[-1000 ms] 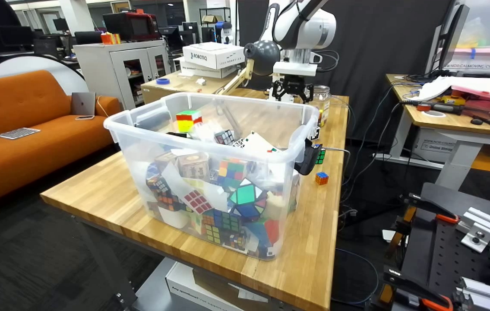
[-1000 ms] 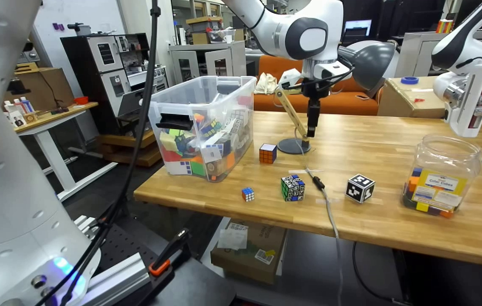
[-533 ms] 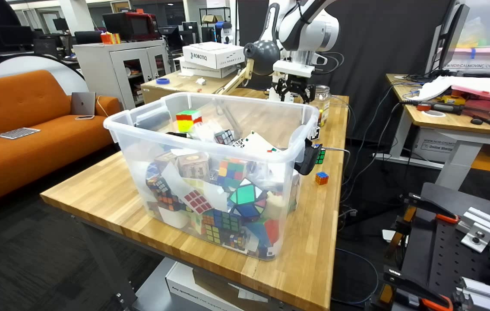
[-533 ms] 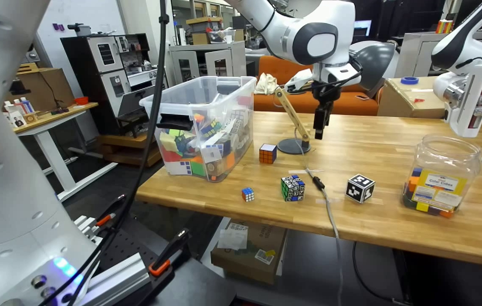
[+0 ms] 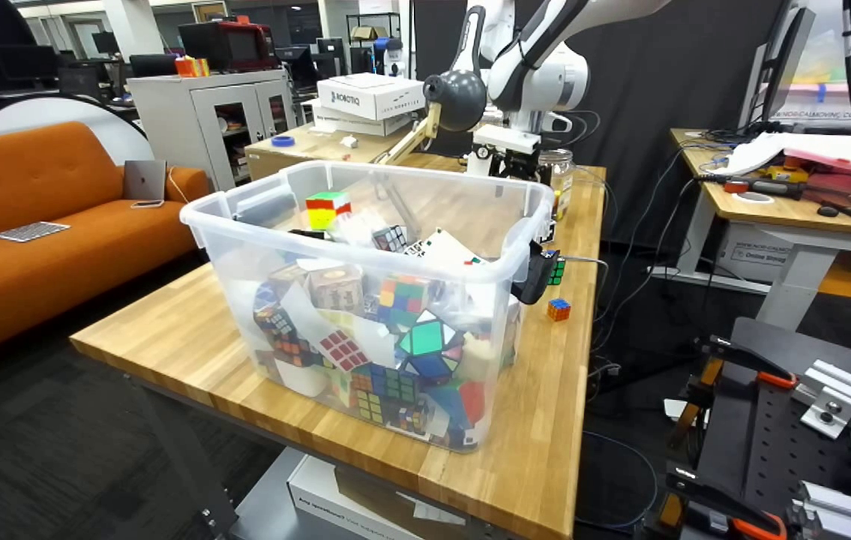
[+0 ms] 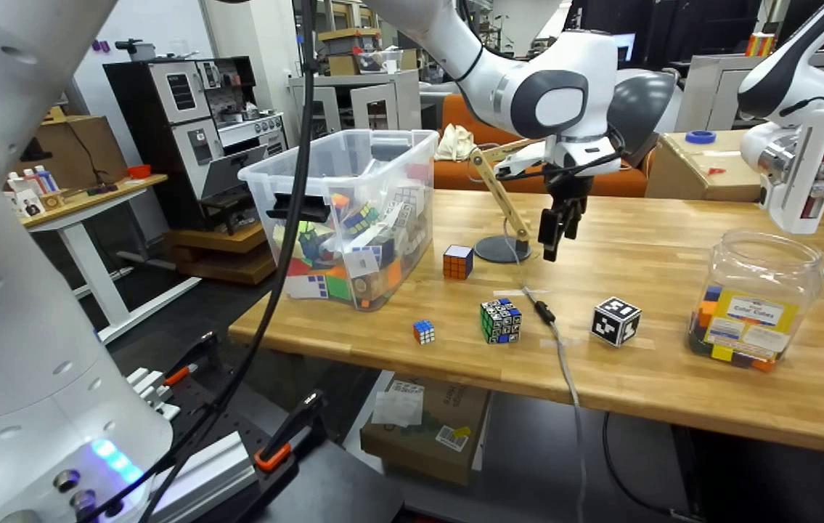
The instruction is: Turn on the grey lamp, place the Rubik's cube on the right inside the container on the left
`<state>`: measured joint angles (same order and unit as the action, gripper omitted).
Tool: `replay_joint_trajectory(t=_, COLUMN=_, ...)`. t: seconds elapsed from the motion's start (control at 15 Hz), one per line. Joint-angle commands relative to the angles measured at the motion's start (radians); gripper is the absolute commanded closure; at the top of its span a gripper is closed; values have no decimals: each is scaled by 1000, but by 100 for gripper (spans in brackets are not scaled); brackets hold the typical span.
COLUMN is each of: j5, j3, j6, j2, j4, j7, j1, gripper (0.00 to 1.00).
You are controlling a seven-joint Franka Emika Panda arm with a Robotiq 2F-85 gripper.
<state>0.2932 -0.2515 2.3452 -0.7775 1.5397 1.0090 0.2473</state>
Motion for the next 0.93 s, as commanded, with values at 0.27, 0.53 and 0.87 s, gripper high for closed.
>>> replay_joint_trajectory(t=0.27, j5=-31, j3=25, j6=-35, j2=-79, j4=-101, j7=-60, j1=14, gripper=0)
replay_joint_trajectory(t=0.53, j5=-57, j3=23, j6=-51, j2=-88, j4=-105, j7=-152, j1=12, gripper=41)
replay_joint_trajectory(t=0.87, j5=-45, j3=26, j6=-74, j2=-96, j4=-128, j7=-194, j1=29, gripper=75)
